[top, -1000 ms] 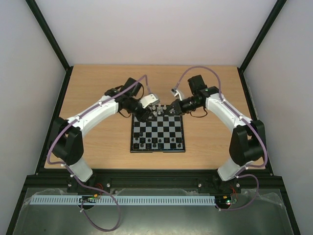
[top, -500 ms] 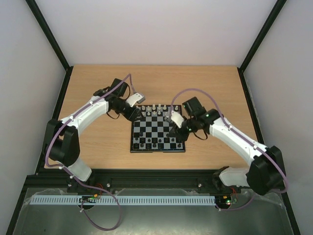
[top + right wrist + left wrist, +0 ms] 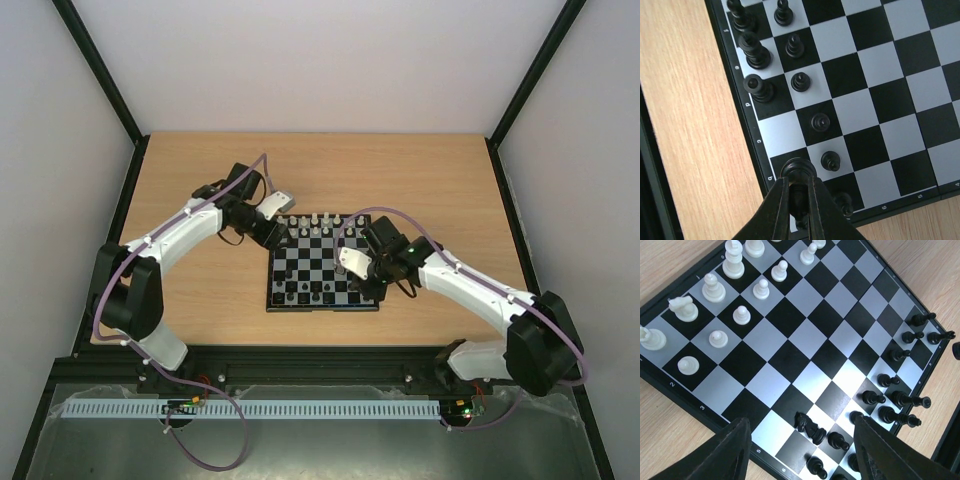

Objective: Set up the chess pieces on the board

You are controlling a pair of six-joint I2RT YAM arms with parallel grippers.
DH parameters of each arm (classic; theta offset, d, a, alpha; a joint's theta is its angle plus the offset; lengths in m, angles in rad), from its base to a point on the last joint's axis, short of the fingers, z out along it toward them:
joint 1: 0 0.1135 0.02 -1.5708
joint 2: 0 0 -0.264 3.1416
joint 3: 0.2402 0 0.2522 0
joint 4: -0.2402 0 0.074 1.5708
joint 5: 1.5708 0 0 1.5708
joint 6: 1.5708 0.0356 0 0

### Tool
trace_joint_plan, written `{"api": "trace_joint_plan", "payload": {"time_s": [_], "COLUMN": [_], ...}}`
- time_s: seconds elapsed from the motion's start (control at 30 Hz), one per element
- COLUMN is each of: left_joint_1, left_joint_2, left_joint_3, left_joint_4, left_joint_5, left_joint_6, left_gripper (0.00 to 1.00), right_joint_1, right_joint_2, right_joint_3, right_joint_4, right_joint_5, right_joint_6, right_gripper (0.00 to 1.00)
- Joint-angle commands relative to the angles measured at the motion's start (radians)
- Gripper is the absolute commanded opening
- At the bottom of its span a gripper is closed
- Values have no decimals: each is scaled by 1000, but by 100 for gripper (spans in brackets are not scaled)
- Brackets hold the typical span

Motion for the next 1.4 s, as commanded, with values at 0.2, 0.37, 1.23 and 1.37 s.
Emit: {"api": "trace_joint_plan", "payload": {"time_s": [0.2, 0.37, 1.23, 1.37], "left_joint_1": [7, 6, 6, 6], "left_joint_2": [-29, -27, -46, -55], "left_joint_3": [-35, -38, -48, -64], "left_joint_4": [10, 18, 32, 38], "left_joint_5": [-18, -30, -56, -59], "left_joint_6": [-14, -21, -18, -17], "left_gripper": [62, 63, 65, 66], "right_joint_1": [10, 20, 98, 100], "right_joint_2": [87, 109, 209, 230], "right_joint_3": [-12, -14, 33, 53], "right_joint_4": [-11, -23, 40, 48], "right_joint_5": [-2, -5, 29, 39], "right_joint_6": [-66, -86, -35, -28], "right_gripper": [3, 4, 4, 4]}}
